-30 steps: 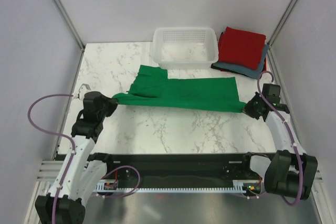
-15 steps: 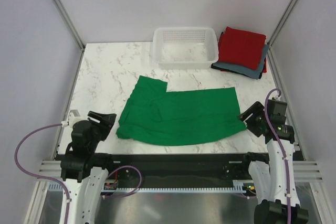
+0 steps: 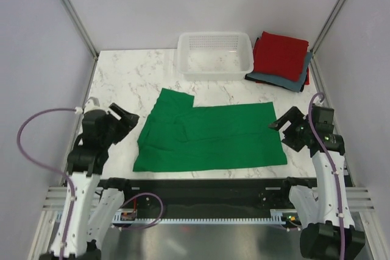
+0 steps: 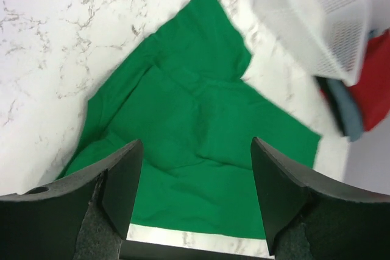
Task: Fold and stack the t-shirts
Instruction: Fold the tshirt
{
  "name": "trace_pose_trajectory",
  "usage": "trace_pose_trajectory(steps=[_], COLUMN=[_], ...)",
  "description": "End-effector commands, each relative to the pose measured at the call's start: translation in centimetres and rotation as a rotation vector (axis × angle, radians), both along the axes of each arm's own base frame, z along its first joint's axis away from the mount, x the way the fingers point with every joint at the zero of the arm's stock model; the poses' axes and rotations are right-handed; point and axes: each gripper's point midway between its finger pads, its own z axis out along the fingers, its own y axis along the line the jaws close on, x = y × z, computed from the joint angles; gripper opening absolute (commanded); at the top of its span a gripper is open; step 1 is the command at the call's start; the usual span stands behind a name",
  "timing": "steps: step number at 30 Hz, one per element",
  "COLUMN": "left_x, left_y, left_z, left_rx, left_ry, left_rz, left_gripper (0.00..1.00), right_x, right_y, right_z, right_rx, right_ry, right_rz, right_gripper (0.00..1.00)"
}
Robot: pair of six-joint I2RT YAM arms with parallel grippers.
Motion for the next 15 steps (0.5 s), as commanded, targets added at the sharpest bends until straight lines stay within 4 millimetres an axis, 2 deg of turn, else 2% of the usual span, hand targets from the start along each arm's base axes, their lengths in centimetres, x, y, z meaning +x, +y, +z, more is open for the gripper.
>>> trace_pose_trajectory(steps=[1, 2, 3, 4, 6, 7, 11, 12, 13, 14, 15], left_x=[6.0, 7.3, 9.7, 11.6, 14.7, 17.1, 23.2, 24.2, 26.2, 27.1, 28.9], left_y=[-1.8, -1.9, -2.1, -2.3, -2.7, -2.9, -2.9, -2.6, -2.7, -2.9, -3.2], left_z=[-3.7, -4.7, -6.6, -6.5, -7.1, -8.7, -12.0, -12.4, -11.3, -13.6, -12.5], left_rx=[0.109, 0.124, 0.149, 0.161, 0.192, 0.199, 0.281, 0.308, 0.319, 0.319, 0.322], left_ry=[0.114, 0.153, 0.204, 0.206, 0.21, 0.264, 0.331, 0.335, 0.297, 0.339, 0.3], left_rz=[-0.19, -0.205, -0.235, -0.247, -0.286, -0.3, -0.317, -0.321, -0.316, -0.332, -0.338], left_gripper=[0.78, 0.77, 0.76, 0.74, 0.72, 0.7, 0.7, 0.7, 0.7, 0.69, 0.68], right_x=[4.2, 4.6, 5.1, 5.6, 6.1, 6.1, 6.4, 6.3, 6.2, 6.1, 6.1], right_y=[1.5, 1.4, 1.8, 1.9, 2.5, 2.6, 3.4, 3.6, 3.6, 3.6, 3.6], right_z=[4.1, 4.0, 3.4, 3.8, 3.2, 2.6, 1.1, 0.6, 0.0, -0.4, -0.8], right_rx=[0.038, 0.023, 0.02, 0.007, 0.01, 0.013, 0.032, 0.038, 0.035, 0.031, 0.025], right_ry=[-0.16, -0.149, -0.116, -0.128, -0.116, -0.105, -0.108, -0.097, -0.09, -0.082, -0.075], right_rz=[0.132, 0.14, 0.168, 0.187, 0.21, 0.215, 0.239, 0.246, 0.254, 0.263, 0.265], right_gripper=[0.9, 0.91, 0.91, 0.91, 0.91, 0.91, 0.91, 0.91, 0.91, 0.91, 0.92])
